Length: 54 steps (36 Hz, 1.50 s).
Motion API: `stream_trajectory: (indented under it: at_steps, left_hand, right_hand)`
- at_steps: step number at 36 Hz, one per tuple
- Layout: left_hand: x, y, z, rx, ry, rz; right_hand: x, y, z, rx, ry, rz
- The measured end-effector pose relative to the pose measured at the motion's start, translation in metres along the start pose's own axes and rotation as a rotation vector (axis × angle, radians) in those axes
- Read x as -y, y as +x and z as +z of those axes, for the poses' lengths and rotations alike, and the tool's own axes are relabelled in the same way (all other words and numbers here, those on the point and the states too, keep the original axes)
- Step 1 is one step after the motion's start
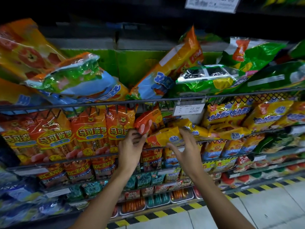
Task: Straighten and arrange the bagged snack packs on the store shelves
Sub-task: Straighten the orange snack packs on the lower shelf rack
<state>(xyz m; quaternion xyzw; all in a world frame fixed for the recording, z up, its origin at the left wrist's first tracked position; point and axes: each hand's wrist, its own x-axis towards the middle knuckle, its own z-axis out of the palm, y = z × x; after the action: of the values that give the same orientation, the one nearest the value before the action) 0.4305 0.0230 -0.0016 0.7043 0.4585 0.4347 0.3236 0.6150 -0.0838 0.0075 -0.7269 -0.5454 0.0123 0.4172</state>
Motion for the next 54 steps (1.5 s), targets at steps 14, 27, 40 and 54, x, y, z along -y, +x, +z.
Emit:
stream_trajectory:
  at_steps: [14, 27, 40, 54]
  left_hand:
    - [-0.013, 0.002, 0.013, -0.088, 0.082, -0.045]
    - [-0.018, -0.009, 0.015, -0.106, 0.061, -0.111]
    - [-0.025, -0.013, 0.016, -0.103, 0.039, -0.239]
    - [-0.043, -0.013, 0.0, -0.066, -0.191, -0.289]
  right_hand:
    - [-0.029, 0.011, -0.016, -0.069, 0.015, 0.001]
    - [-0.061, 0.029, -0.046, -0.113, 0.164, 0.158]
    - [-0.062, 0.018, -0.043, -0.004, 0.189, 0.184]
    - [-0.041, -0.005, -0.047, 0.017, 0.197, 0.08]
